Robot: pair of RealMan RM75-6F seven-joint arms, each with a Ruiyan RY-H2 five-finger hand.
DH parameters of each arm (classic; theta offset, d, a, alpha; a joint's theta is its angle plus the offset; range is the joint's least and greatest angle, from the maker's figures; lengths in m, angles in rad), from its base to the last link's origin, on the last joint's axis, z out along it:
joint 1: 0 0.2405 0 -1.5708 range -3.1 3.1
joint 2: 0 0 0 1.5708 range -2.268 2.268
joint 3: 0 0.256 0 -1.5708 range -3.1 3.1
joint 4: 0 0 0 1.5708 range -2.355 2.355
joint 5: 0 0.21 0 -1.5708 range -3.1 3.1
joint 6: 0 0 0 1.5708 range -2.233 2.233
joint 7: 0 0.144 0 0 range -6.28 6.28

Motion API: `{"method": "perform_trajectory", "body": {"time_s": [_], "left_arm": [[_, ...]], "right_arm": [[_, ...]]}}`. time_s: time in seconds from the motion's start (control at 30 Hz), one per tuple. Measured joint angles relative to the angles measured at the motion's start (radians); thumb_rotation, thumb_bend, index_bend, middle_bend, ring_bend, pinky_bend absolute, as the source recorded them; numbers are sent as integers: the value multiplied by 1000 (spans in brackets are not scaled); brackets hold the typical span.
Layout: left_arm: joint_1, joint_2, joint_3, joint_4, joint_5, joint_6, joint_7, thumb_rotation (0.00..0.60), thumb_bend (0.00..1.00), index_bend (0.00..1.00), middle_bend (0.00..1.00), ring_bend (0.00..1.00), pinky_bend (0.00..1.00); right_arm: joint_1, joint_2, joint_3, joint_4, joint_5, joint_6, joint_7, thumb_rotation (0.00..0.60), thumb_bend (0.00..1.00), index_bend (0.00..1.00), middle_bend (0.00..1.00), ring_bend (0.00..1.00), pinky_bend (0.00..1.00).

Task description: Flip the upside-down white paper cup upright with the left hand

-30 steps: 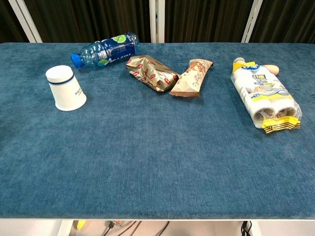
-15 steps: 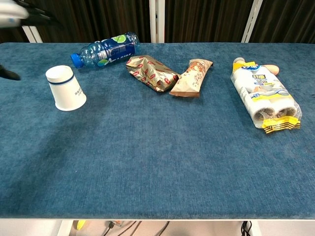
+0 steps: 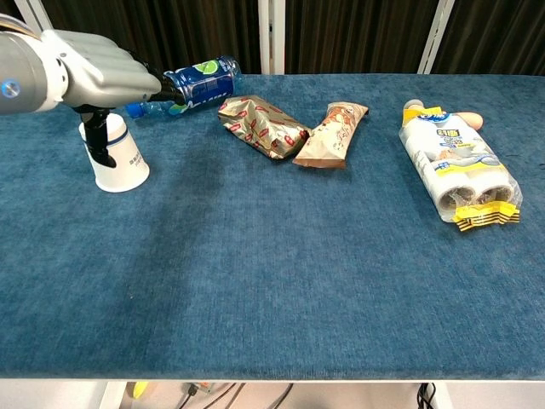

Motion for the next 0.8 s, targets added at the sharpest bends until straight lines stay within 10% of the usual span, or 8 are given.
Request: {"method": "perform_trajectory", "body": {"time_s": [0.8], "left_arm": [[-70, -103, 93, 133, -105, 78, 67, 600, 220, 280, 233, 0, 20]], "right_arm": [[5, -6, 5, 27, 24, -36, 16, 600, 240, 0, 0, 0, 0]]}}
